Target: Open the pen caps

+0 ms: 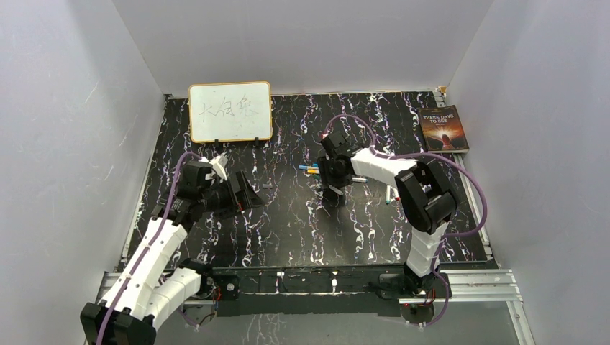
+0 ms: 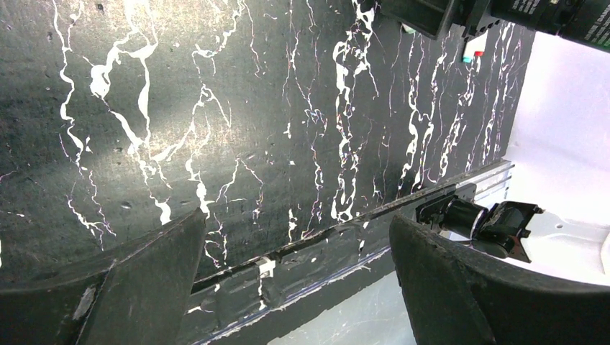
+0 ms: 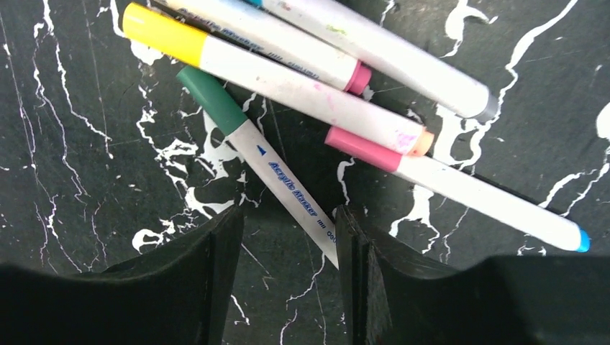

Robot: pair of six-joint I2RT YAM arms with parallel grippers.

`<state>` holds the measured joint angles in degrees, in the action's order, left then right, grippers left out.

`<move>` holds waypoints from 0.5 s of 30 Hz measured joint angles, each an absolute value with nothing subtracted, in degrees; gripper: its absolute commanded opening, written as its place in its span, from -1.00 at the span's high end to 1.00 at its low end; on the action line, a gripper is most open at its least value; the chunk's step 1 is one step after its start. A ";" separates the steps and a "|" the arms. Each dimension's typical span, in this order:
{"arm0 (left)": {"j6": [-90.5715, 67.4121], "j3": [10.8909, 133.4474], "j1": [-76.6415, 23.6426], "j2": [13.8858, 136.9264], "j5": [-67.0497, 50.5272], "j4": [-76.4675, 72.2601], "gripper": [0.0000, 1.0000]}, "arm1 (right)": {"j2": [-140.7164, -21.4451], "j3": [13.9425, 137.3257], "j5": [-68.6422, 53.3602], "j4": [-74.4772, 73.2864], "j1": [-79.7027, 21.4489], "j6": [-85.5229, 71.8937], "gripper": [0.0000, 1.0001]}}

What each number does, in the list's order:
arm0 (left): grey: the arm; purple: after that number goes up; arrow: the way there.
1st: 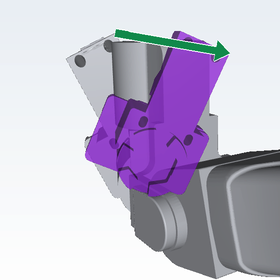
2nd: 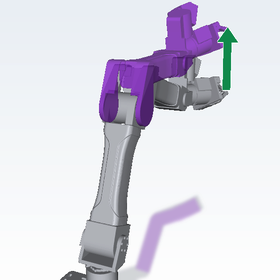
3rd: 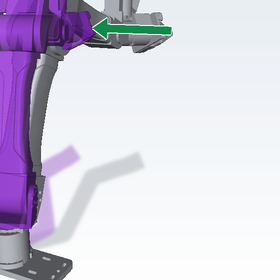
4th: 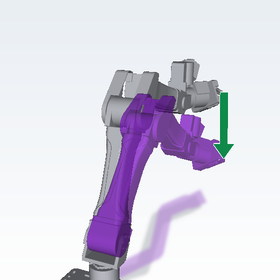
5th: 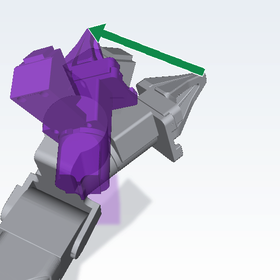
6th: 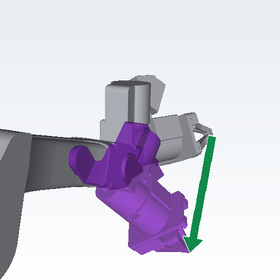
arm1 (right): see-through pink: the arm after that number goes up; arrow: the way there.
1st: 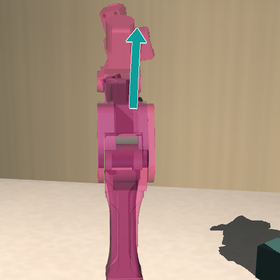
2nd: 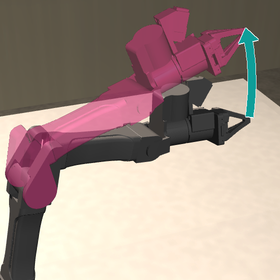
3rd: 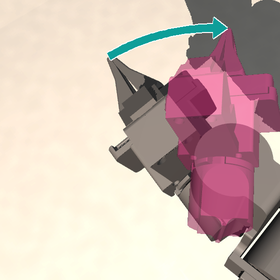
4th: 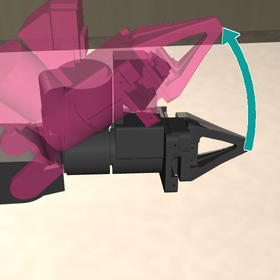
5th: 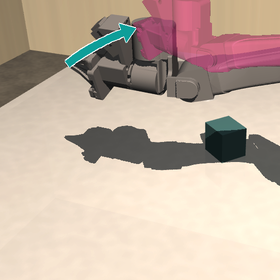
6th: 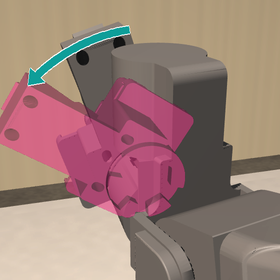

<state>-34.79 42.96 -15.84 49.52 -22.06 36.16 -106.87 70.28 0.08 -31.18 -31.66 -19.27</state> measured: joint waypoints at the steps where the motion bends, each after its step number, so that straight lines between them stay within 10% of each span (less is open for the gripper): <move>1: -34.92 42.94 -15.84 49.21 -22.06 36.29 -0.97 | -106.76 70.11 0.12 -31.09 -31.94 -19.46 0.08; 15: -35.70 39.59 -15.84 45.21 -22.02 37.60 -0.97 | -103.39 65.01 6.11 -29.78 -39.79 -22.39 0.35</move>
